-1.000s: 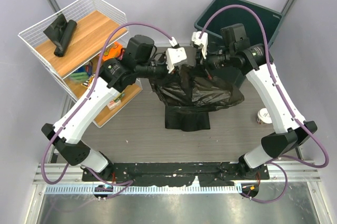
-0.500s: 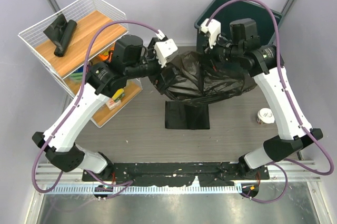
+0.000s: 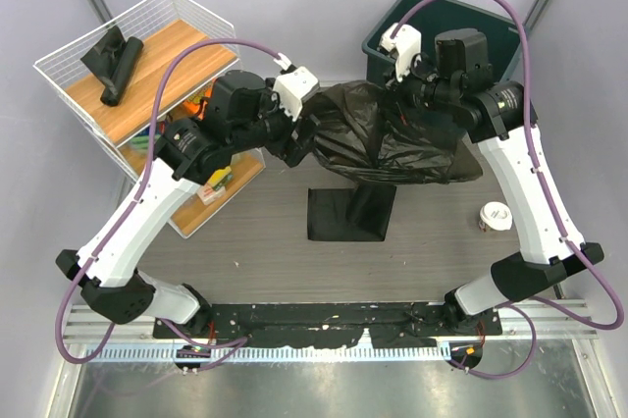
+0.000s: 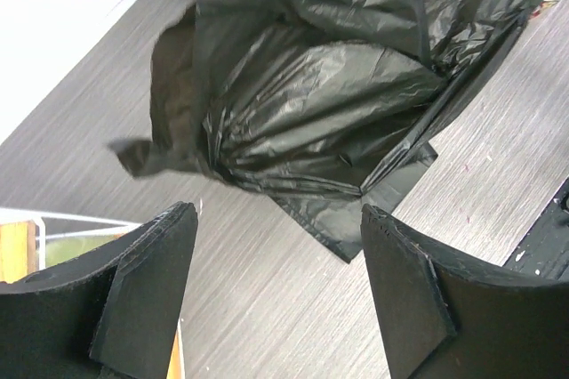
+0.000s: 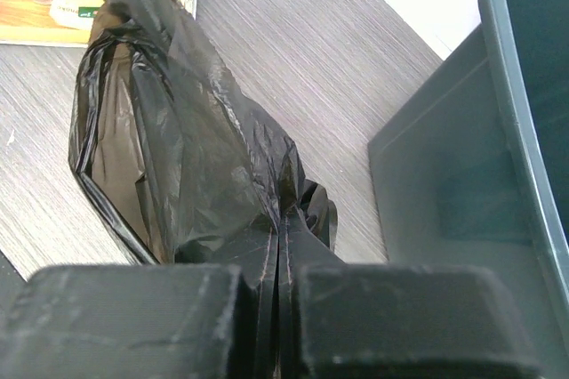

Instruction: Put the trash bags into the trash bin

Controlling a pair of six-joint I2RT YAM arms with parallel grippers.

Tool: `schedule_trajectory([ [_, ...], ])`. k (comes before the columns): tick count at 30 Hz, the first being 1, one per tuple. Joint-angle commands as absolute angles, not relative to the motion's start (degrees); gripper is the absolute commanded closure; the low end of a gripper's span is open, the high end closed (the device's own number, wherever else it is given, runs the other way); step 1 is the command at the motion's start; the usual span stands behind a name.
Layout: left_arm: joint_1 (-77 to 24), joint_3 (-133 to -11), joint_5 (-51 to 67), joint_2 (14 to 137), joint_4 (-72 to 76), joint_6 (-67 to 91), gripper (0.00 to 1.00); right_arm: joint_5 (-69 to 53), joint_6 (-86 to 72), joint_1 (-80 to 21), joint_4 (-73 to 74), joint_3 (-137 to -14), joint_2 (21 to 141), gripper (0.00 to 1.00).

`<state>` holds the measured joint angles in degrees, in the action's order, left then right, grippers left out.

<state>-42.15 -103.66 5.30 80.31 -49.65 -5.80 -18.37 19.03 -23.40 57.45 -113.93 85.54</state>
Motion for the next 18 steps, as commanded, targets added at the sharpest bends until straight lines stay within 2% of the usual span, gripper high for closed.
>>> schedule_trajectory([
  [1, -42.28, -103.89, 1.15, 79.54, -52.21, -2.11, 0.22, -16.79, 18.02, -23.55, 55.2, -116.54, 84.64, 0.99],
  [11, -40.18, -103.53, 0.53, 84.02, -49.04, -1.58, 0.22, -16.09, 18.63, -23.47, 55.2, -116.02, 82.44, 0.99],
  [18, -33.05, -106.34, 12.63, 88.5, -48.52, 2.46, 0.22, -15.56, 19.07, -23.03, 55.11, -114.0, 79.64, 0.99],
])
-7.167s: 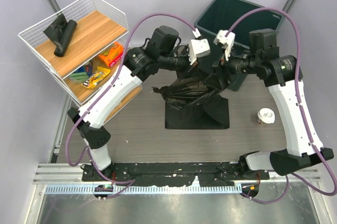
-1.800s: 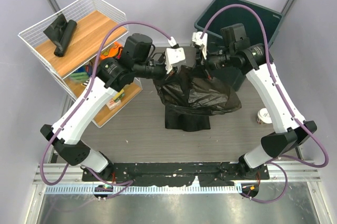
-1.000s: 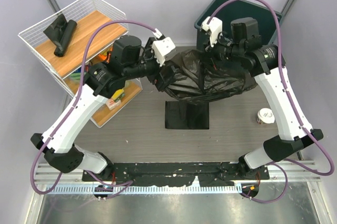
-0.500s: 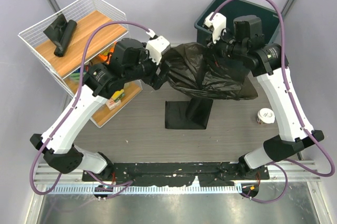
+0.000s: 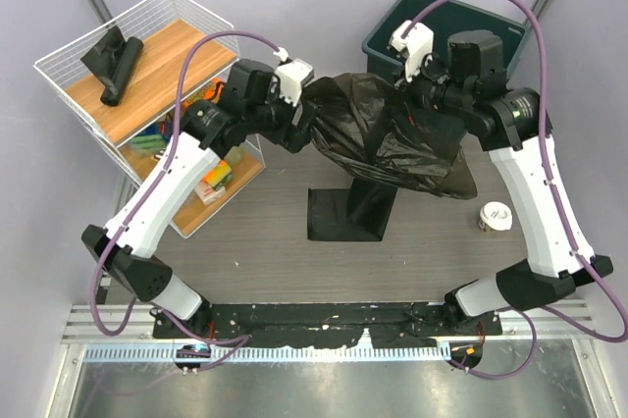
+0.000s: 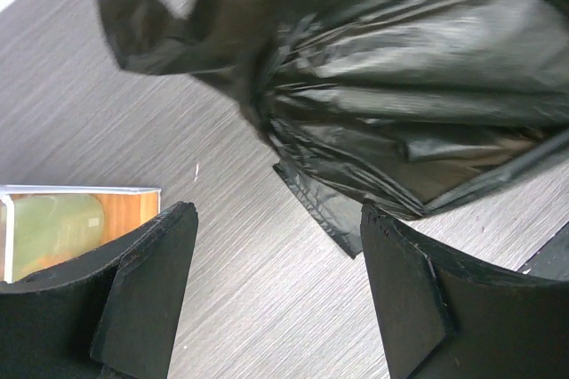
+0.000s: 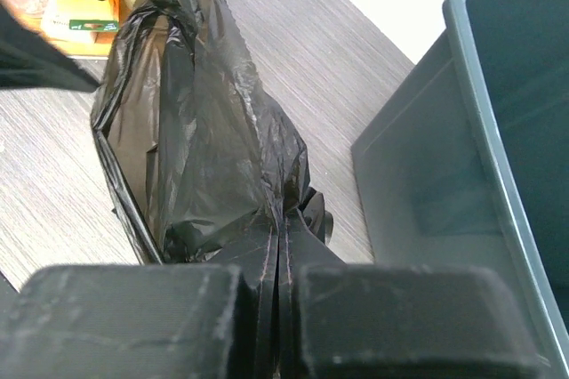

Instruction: Put the trash bags into the trash bin

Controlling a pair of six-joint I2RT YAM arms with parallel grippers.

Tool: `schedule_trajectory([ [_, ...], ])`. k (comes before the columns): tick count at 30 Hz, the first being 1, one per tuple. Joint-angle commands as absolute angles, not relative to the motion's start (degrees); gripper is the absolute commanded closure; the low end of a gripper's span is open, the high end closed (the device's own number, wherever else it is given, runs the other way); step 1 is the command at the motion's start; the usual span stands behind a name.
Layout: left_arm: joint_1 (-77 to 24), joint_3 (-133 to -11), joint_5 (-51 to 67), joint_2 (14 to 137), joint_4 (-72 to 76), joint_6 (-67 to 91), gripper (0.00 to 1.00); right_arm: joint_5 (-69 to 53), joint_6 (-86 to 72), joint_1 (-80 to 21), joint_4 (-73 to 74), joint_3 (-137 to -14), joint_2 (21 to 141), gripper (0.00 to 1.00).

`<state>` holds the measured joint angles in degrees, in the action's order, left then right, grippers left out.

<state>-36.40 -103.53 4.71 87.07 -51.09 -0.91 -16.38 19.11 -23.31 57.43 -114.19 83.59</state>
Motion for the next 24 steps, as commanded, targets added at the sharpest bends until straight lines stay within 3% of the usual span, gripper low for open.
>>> schedule_trajectory([
  [1, -32.52, -106.7, 14.14, 88.85, -48.17, 2.98, 0.22, -15.56, 19.16, -22.94, 55.02, -113.47, 79.37, 0.99],
  [11, -31.46, -107.05, 28.03, 88.95, -46.05, 5.19, 0.21, -14.85, 19.6, -22.85, 54.84, -111.89, 78.57, 0.99],
  [24, -31.38, -106.96, 26.45, 90.44, -43.95, 6.24, 0.16, -14.85, 19.25, -22.85, 54.84, -111.89, 77.96, 0.99],
])
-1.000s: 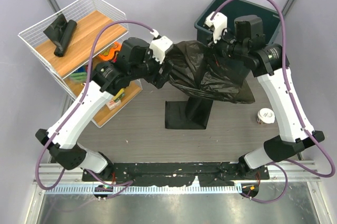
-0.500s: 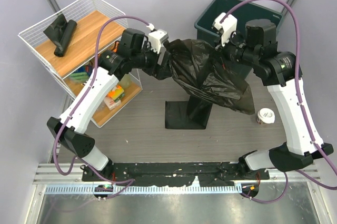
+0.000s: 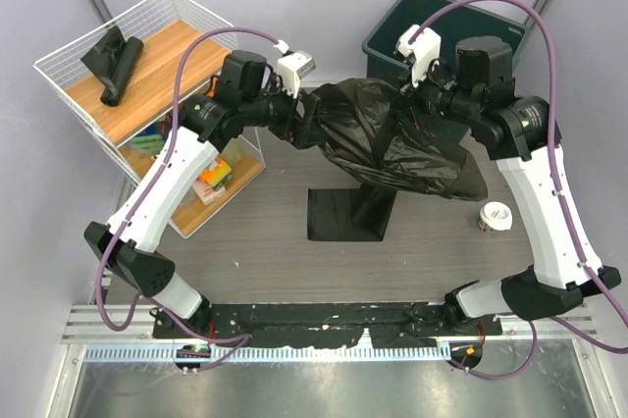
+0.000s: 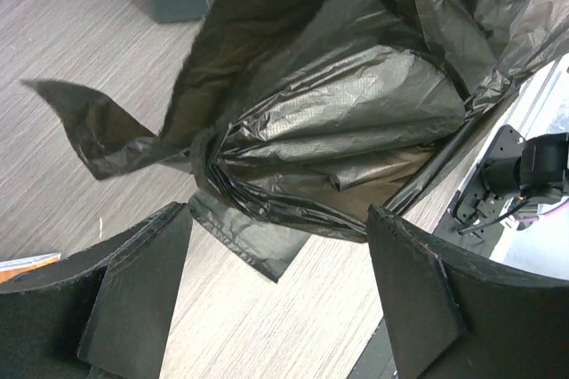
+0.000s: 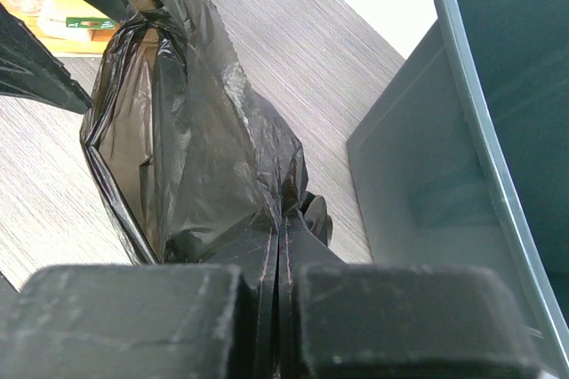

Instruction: Put the trash bags into the trash bin

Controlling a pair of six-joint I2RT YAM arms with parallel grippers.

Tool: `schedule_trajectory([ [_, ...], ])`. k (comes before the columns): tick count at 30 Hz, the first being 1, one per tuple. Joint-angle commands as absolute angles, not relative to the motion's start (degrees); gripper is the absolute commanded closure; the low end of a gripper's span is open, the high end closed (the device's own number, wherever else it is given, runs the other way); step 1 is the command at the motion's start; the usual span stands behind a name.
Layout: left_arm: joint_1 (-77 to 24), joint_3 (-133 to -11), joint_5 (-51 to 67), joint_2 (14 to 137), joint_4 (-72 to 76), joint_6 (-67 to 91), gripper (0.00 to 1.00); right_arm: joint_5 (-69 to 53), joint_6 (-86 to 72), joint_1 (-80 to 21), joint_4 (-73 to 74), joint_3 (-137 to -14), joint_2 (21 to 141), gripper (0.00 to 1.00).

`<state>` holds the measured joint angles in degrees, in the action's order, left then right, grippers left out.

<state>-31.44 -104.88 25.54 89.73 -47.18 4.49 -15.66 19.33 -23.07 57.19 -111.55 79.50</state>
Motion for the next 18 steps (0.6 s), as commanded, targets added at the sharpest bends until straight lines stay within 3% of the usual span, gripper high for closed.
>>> schedule_trajectory([
  [1, -31.38, -107.05, 26.37, 90.87, -43.42, 6.33, 0.17, -14.94, 19.25, -22.76, 54.84, -111.88, 77.96, 0.99],
  [4, -31.46, -107.31, 26.63, 91.93, -41.76, 6.94, 0.22, -15.12, 19.25, -22.76, 54.84, -111.27, 77.78, 0.99],
  [9, -31.46, -109.24, 28.91, 94.13, -40.52, 8.52, 0.44, -15.03, 19.34, -22.59, 54.41, -110.04, 77.26, 0.99],
  [14, -31.47, -109.51, 29.36, 94.75, -39.38, 8.35, 0.75, -13.98, 19.86, -22.32, 54.14, -108.55, 76.11, 0.99],
  [16, -31.46, -109.86, 29.27, 94.49, -40.16, 7.56, 0.97, -12.32, 20.3, -22.15, 54.05, -108.02, 75.59, 0.99],
  [18, -31.12, -109.6, 28.04, 93.43, -41.13, 6.25, 1.0, -10.3, 20.65, -21.71, 53.7, -107.32, 74.89, 0.99],
])
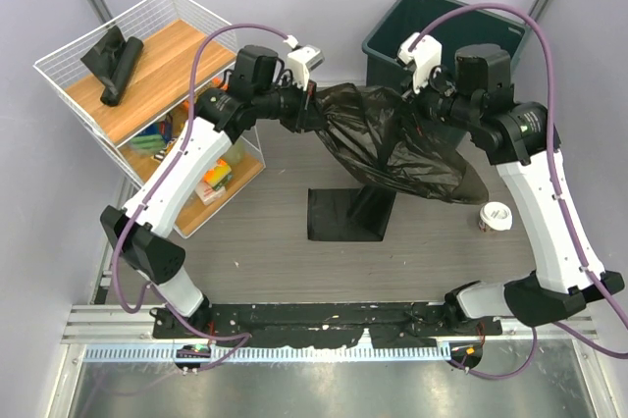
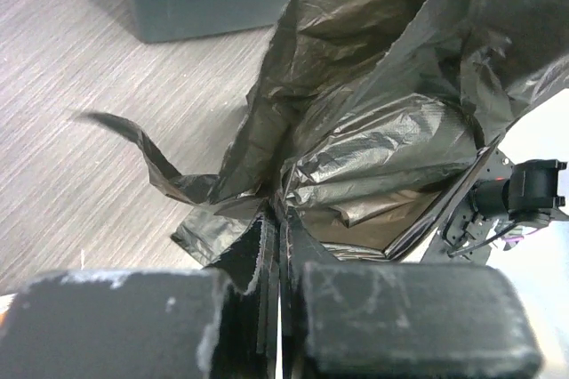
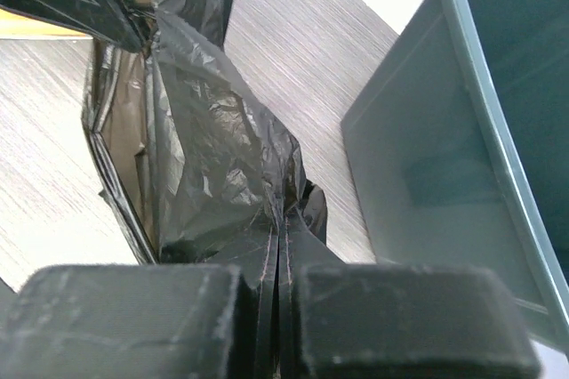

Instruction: Put the trash bags into the trash bin

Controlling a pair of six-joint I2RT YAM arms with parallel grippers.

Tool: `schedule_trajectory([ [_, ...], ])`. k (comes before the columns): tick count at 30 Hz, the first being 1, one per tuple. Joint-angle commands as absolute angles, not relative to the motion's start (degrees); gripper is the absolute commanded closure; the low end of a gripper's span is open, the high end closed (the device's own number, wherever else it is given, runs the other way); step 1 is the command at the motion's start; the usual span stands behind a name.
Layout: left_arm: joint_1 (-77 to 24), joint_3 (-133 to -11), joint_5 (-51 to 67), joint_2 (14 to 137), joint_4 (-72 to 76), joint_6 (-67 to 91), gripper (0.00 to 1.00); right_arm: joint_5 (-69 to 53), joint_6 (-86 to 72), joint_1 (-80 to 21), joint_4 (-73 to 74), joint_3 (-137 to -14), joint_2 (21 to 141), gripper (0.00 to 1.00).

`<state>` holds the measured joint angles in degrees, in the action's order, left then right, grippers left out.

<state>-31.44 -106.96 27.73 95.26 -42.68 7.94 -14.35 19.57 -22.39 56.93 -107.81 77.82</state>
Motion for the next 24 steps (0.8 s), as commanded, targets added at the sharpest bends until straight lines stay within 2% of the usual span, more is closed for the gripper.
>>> schedule_trajectory([
  [1, -30.85, -108.73, 27.52, 92.47, -41.22, 5.54, 1.0, -8.98, 20.74, -21.53, 53.53, -106.71, 74.45, 0.99],
  [8, -25.85, -103.28, 24.08, 84.65, -44.47, -1.48, 1.0, -5.18, 21.88, -14.52, 53.17, -104.94, 72.42, 0.99],
  [13, -22.59, -100.2, 21.97, 80.43, -47.19, -4.83, 1.0, -8.69, 22.32, -4.24, 53.0, -104.33, 72.16, 0.99],
  [19, -20.92, -98.79, 20.4, 78.05, -48.25, -6.77, 1.0, -9.85, 22.67, -0.79, 52.82, -102.92, 72.16, 0.99],
  [24, -18.46, -96.95, 16.97, 76.56, -48.52, -8.26, 1.0, -11.42, 23.38, 6.14, 52.82, -102.66, 71.98, 0.99],
])
